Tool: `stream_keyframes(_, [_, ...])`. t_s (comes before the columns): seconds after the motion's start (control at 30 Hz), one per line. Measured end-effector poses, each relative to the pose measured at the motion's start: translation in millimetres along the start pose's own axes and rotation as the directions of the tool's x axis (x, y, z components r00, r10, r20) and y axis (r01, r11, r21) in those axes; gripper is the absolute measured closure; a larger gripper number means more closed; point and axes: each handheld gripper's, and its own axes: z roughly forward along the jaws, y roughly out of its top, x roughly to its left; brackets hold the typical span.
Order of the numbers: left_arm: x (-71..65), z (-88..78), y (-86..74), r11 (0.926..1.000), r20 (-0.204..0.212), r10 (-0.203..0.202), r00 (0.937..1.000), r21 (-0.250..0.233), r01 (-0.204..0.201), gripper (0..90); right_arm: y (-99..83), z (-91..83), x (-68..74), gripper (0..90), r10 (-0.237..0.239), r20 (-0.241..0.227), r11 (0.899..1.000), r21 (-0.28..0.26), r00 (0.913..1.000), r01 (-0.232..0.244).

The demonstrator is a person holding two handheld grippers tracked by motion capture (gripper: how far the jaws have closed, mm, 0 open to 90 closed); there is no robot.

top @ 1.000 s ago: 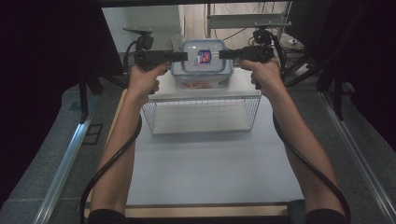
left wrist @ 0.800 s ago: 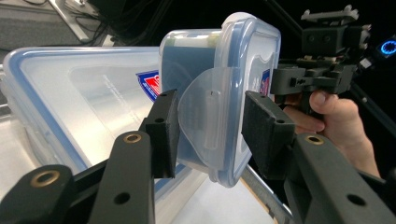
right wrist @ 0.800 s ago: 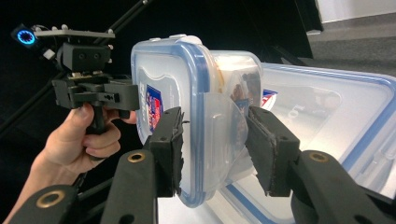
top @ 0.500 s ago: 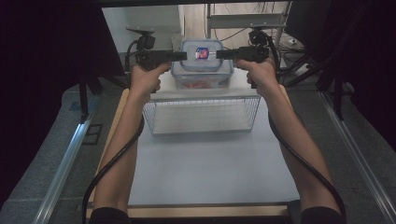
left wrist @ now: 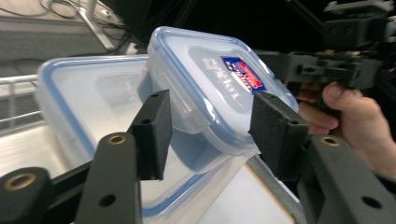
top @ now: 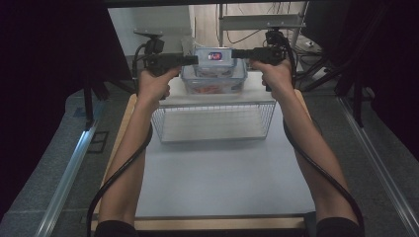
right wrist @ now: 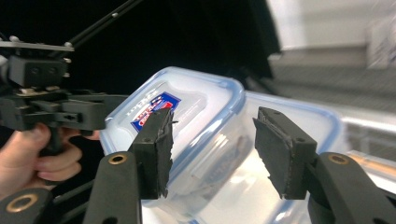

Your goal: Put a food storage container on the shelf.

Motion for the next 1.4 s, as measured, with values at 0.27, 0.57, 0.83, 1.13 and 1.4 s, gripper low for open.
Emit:
stream_keyframes(0.27, [-12.1, -21.7, -15.7, 0.9881, -0.081, 0.149, 0.9855, -0.026, -0.152, 38.8, -17.7, -27.9, 24.5, 70.0, -0.199, 0.084, 0.980, 0.019, 0.9764, 0.198])
stream_keyframes(0.57, [-27.5, -17.8, -38.4, 0.9568, -0.110, 0.290, 0.9506, 0.053, -0.286, 61.8, -42.1, -21.0, 36.7, 80.7, -0.271, 0.045, 0.960, 0.080, 0.9614, 0.267])
stream_keyframes(0.83, [-26.1, -0.8, -33.5, 0.9558, -0.118, 0.293, 0.9489, 0.068, -0.286, 65.6, -44.1, -7.9, 33.4, 80.9, -0.258, 0.038, 0.963, 0.088, 0.9653, 0.254])
stream_keyframes(1.13, [-24.3, 3.9, -29.8, 0.9602, -0.116, 0.278, 0.9537, 0.063, -0.272, 65.0, -42.6, -4.1, 31.3, 80.7, -0.250, 0.040, 0.966, 0.079, 0.9674, 0.247])
stream_keyframes(1.4, [-37.5, -3.6, -52.2, 0.9500, -0.083, 0.312, 0.9465, 0.046, -0.309, 46.5, -54.5, -16.1, 36.6, 65.1, -0.270, 0.035, 0.962, 0.056, 0.9624, 0.267])
